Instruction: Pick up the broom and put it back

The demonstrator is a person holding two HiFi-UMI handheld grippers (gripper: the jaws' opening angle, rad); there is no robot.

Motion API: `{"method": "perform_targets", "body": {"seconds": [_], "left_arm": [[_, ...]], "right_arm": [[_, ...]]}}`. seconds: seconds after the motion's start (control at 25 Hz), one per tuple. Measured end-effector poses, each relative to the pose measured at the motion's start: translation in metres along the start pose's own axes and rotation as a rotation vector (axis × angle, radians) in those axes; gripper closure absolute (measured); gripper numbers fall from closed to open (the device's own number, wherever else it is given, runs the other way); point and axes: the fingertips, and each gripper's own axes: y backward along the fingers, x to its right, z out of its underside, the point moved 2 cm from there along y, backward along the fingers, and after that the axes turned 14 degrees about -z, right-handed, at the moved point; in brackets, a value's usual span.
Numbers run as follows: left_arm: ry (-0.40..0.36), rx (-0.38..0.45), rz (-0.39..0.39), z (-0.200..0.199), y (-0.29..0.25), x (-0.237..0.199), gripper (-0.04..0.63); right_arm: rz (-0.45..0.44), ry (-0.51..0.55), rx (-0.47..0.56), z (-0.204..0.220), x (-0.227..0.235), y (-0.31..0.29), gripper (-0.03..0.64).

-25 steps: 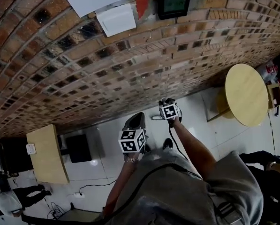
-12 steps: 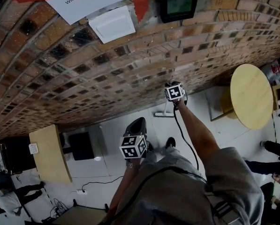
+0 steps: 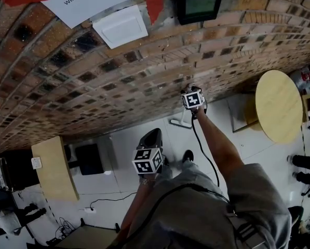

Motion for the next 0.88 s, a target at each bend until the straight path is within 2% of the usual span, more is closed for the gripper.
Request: {"method": "perform_targets", "body": {"seconds": [0.2, 0.44, 0.56, 0.72, 0.88], "left_arm": [[-0.006, 0.003, 0.003, -0.002, -0.002, 0.003, 0.589], [-0.011, 0.023, 0.01, -0.013, -0.003, 0.003, 0.591], [-0.022, 0.041, 0.025, -0.022, -0.003, 0.006, 0.591], [-0.063, 0.068, 0.034, -0.035, -0.011, 0.01, 0.591], [-0.091, 0.084, 0.049, -0.047, -0.016, 0.02, 0.591]], "right_arm": [[-0.002, -0.004, 0.009, -0.003, 0.003, 0.006, 0.378], [0.005, -0.075, 0.046, 0.003, 0.005, 0.038, 0.364], [0.012, -0.083, 0.12, 0.002, -0.022, 0.076, 0.45], [-0.031, -0.113, 0.209, -0.003, -0.083, 0.127, 0.521], [-0.041, -0.056, 0.198, -0.003, -0.134, 0.161, 0.567]]}}
